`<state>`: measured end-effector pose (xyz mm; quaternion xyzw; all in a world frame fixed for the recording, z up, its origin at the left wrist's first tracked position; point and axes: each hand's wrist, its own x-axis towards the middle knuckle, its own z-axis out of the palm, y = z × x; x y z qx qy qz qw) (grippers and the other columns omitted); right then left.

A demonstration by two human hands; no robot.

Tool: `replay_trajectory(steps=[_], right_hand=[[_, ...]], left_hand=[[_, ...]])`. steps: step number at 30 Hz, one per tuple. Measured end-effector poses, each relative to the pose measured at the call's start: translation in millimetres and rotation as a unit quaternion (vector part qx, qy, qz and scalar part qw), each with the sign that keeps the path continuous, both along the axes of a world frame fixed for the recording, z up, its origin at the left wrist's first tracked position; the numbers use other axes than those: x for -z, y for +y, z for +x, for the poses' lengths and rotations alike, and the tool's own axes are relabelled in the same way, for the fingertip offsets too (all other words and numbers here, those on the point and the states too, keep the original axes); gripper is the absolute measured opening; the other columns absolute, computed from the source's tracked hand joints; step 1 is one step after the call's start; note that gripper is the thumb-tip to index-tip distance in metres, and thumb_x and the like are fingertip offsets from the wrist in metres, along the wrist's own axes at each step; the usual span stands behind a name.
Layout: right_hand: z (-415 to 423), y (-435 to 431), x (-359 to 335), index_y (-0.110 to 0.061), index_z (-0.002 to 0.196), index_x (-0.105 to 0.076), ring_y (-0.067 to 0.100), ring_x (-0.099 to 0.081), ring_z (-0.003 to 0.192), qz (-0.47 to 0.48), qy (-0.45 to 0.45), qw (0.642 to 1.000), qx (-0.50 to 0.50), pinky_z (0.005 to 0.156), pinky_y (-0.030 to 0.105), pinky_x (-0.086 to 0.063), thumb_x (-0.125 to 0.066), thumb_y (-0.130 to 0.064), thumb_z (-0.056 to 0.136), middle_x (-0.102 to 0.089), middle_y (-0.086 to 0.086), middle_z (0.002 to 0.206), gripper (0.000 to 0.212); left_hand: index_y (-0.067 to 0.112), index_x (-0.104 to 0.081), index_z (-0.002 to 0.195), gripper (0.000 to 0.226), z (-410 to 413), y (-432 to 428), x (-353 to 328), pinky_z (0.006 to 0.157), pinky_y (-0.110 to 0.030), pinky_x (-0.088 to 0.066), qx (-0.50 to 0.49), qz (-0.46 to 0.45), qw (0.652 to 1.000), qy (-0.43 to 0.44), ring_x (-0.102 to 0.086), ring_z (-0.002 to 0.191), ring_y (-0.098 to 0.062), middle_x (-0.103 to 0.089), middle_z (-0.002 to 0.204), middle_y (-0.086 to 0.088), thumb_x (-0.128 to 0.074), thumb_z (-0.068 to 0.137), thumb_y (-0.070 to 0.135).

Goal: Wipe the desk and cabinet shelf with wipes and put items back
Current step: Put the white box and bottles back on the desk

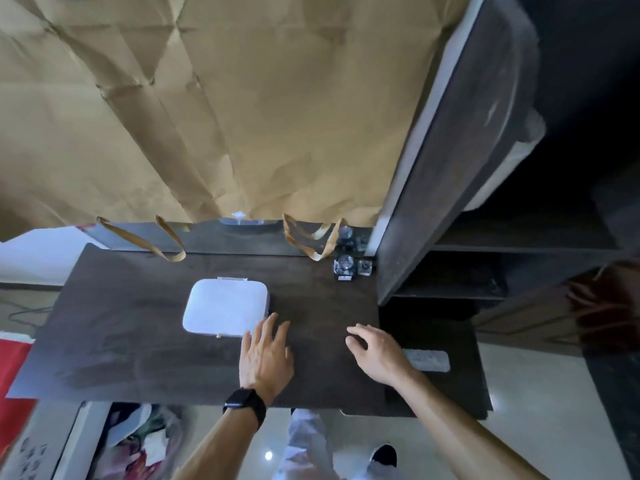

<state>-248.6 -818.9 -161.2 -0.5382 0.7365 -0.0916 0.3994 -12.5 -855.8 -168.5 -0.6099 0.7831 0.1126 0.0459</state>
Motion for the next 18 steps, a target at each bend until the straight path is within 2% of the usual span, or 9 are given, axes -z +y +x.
replay_trajectory(steps=[4, 6, 8, 10, 13, 16, 18], right_hand=[[-47, 48, -32, -0.031, 0.136, -0.054, 0.008, -0.031, 0.142, -0.038, 0.000, 0.999, 0.018, 0.114, 0.026, -0.027, -0.048, -0.044, 0.098, -0.045, -0.010, 0.149, 0.040], [-73, 65, -53, -0.032, 0.136, -0.053, 0.005, -0.031, 0.141, -0.082, 0.010, 0.996, 0.025, 0.115, 0.028, -0.030, -0.048, -0.046, 0.098, -0.044, -0.013, 0.149, 0.041], [-98, 77, -78, -0.032, 0.136, -0.054, 0.004, -0.034, 0.139, -0.148, 0.035, 0.988, 0.030, 0.114, 0.025, -0.030, -0.049, -0.045, 0.097, -0.044, -0.014, 0.148, 0.041], [-121, 81, -107, -0.029, 0.135, -0.055, 0.004, -0.036, 0.136, -0.239, 0.078, 0.967, 0.048, 0.111, 0.019, -0.027, -0.051, -0.042, 0.097, -0.045, -0.014, 0.147, 0.040], [-148, 79, -148, -0.022, 0.134, -0.056, 0.009, -0.038, 0.136, -0.369, 0.147, 0.913, 0.088, 0.110, 0.023, -0.030, -0.055, -0.037, 0.096, -0.045, -0.008, 0.148, 0.041], [-167, 71, -173, -0.019, 0.145, -0.043, 0.015, -0.028, 0.145, -0.408, 0.210, 0.885, 0.079, 0.115, 0.032, -0.030, -0.051, -0.039, 0.098, -0.031, -0.001, 0.158, 0.052], [-174, 64, -180, -0.021, 0.153, -0.026, 0.016, -0.012, 0.150, -0.367, 0.253, 0.893, 0.062, 0.118, 0.041, -0.025, -0.041, -0.048, 0.099, -0.012, 0.001, 0.163, 0.062]], left_hand=[[0.019, -0.068, 0.122, 0.058, -51, 29, -18, 0.099, -0.047, -0.052, 0.037, -0.010, 0.997, 0.062, -0.062, 0.122, -0.031, -0.064, 0.131, -0.008, -0.080, 0.066, 0.020], [0.019, -0.065, 0.126, 0.060, -82, 38, -36, 0.102, -0.043, -0.050, 0.063, -0.037, 0.992, 0.101, -0.060, 0.125, -0.029, -0.063, 0.134, -0.007, -0.078, 0.068, 0.019], [0.017, -0.059, 0.135, 0.064, -115, 44, -61, 0.108, -0.042, -0.045, 0.094, -0.086, 0.982, 0.143, -0.054, 0.132, -0.027, -0.057, 0.142, -0.007, -0.073, 0.072, 0.019], [0.016, -0.052, 0.141, 0.063, -147, 47, -91, 0.115, -0.042, -0.038, 0.122, -0.148, 0.965, 0.179, -0.044, 0.141, -0.027, -0.048, 0.150, -0.009, -0.065, 0.080, 0.022], [0.015, -0.046, 0.147, 0.063, -188, 46, -136, 0.120, -0.041, -0.026, 0.161, -0.227, 0.935, 0.219, -0.032, 0.148, -0.024, -0.038, 0.158, -0.008, -0.058, 0.087, 0.026], [0.015, -0.040, 0.152, 0.065, -221, 41, -166, 0.123, -0.041, -0.021, 0.222, -0.271, 0.909, 0.226, -0.025, 0.152, -0.021, -0.031, 0.162, -0.005, -0.055, 0.091, 0.028], [0.015, -0.032, 0.156, 0.070, -239, 33, -173, 0.123, -0.042, -0.021, 0.236, -0.278, 0.911, 0.195, -0.020, 0.153, -0.021, -0.025, 0.165, -0.004, -0.052, 0.091, 0.033]])
